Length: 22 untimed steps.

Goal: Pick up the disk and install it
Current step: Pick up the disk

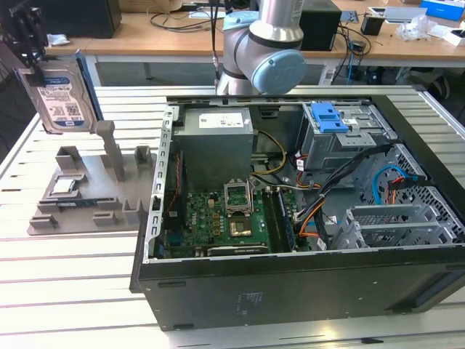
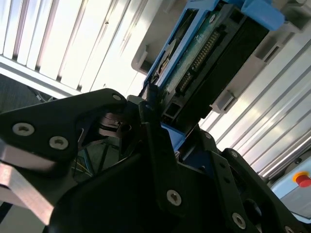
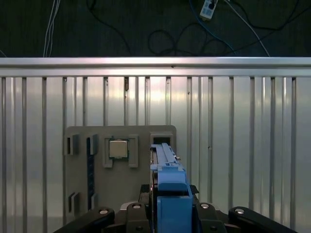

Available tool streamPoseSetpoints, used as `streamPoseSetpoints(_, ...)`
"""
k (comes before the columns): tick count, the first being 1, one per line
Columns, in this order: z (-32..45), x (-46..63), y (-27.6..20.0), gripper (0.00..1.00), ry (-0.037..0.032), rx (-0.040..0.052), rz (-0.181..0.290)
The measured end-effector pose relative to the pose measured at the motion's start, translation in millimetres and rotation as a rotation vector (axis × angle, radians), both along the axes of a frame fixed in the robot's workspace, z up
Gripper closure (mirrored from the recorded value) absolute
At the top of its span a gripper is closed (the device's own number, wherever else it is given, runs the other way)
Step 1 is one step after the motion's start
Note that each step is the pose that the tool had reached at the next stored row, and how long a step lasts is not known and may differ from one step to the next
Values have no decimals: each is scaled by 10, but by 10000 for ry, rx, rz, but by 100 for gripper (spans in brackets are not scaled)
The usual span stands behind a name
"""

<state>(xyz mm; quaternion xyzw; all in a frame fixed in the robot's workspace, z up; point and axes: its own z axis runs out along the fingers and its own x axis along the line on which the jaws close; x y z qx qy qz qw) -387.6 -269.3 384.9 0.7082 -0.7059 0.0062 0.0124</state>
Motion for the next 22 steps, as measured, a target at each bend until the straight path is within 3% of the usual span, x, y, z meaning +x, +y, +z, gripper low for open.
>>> streamPoseSetpoints(22, 381, 0, 6, 63, 0, -69, 1)
